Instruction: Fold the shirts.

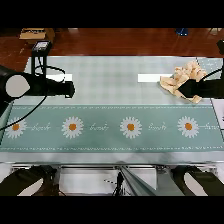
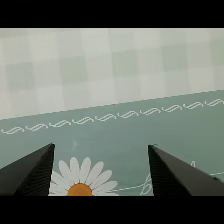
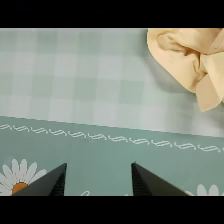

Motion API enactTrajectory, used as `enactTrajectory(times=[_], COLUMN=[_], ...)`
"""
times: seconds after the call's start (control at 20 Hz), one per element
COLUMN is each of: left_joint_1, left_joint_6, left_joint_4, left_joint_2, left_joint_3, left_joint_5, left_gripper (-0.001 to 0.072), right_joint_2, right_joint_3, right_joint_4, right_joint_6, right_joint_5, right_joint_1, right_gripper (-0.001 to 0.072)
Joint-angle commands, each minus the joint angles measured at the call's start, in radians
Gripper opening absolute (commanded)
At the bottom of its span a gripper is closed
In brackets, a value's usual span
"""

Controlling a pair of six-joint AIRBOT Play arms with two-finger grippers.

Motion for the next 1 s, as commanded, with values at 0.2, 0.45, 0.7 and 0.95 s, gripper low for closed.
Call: enactTrajectory(times=[0.2,0.45,0.7,0.95], left_joint_1=[-0.001,-0.004,-0.004,0.002], left_joint_6=[0.009,0.009,0.042,0.043], left_joint_4=[-0.011,-0.011,-0.011,0.013], left_joint_2=[-0.001,-0.011,-0.015,-0.024], left_joint_3=[0.001,0.001,0.001,0.001], left_joint_5=[0.007,0.03,0.066,0.179], left_gripper=[0.0695,0.0695,0.0697,0.0696], right_joint_2=[0.001,-0.019,-0.203,-0.392], right_joint_3=[0.0,0.0,0.001,0.001], right_joint_4=[0.003,-0.193,-0.46,-0.381], right_joint_6=[0.0,0.117,0.516,0.528], right_joint_5=[-0.072,-0.391,-0.558,-0.561], right_joint_1=[0.0,-0.008,-0.179,-0.312], right_gripper=[0.0476,0.0475,0.0475,0.0475])
